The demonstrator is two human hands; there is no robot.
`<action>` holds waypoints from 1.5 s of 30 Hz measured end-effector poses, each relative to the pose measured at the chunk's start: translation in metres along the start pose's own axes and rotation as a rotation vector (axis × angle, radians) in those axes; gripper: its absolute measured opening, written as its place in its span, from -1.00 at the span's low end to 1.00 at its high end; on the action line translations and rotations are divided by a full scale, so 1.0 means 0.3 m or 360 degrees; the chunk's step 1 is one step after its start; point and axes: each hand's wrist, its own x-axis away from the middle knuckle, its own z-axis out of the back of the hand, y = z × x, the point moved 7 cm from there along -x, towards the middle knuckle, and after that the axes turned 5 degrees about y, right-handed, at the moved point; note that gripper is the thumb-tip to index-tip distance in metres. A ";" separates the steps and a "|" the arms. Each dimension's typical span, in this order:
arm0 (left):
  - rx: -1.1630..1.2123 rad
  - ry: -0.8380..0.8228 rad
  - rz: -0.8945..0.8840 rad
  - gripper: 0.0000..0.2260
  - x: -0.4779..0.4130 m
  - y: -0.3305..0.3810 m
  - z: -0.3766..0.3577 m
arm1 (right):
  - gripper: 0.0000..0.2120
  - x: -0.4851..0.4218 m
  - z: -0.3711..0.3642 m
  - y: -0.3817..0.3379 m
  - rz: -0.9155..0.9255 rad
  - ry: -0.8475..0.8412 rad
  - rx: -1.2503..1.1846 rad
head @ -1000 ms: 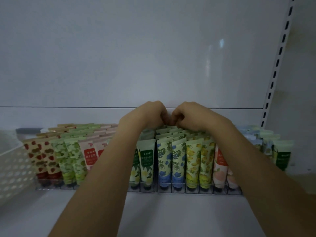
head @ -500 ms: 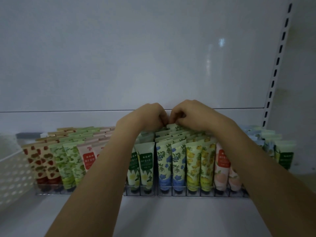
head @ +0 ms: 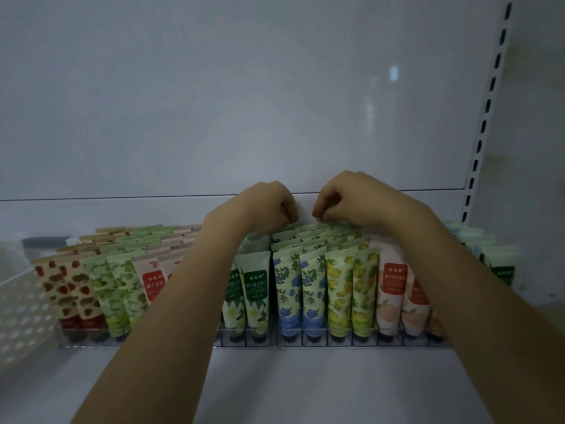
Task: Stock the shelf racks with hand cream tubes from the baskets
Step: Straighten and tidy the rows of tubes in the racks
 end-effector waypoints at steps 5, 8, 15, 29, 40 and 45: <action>-0.0039 -0.0002 -0.0058 -0.74 -0.003 0.024 -0.005 | -0.79 0.004 -0.019 0.014 -0.0062 -0.0035 0.0116; -0.0049 -0.0011 -0.0100 -0.71 -0.005 0.044 -0.012 | -0.77 0.001 -0.026 0.003 -0.0039 -0.0028 0.0169; -0.0061 -0.0042 -0.0099 -0.73 -0.010 0.041 -0.017 | -0.76 0.005 -0.008 -0.021 0.0053 0.0007 0.0176; -0.0112 -0.0048 -0.0110 -0.76 -0.012 0.039 -0.016 | -0.83 0.011 0.048 0.043 -0.0043 -0.0016 0.0025; -0.0124 0.0081 -0.0280 -0.68 -0.029 0.131 -0.070 | -0.78 0.021 0.018 0.089 -0.0149 -0.0126 0.0178; -0.0147 0.0102 -0.0272 -0.65 -0.034 0.125 -0.069 | -0.78 0.020 0.030 0.078 -0.0033 -0.0055 0.0180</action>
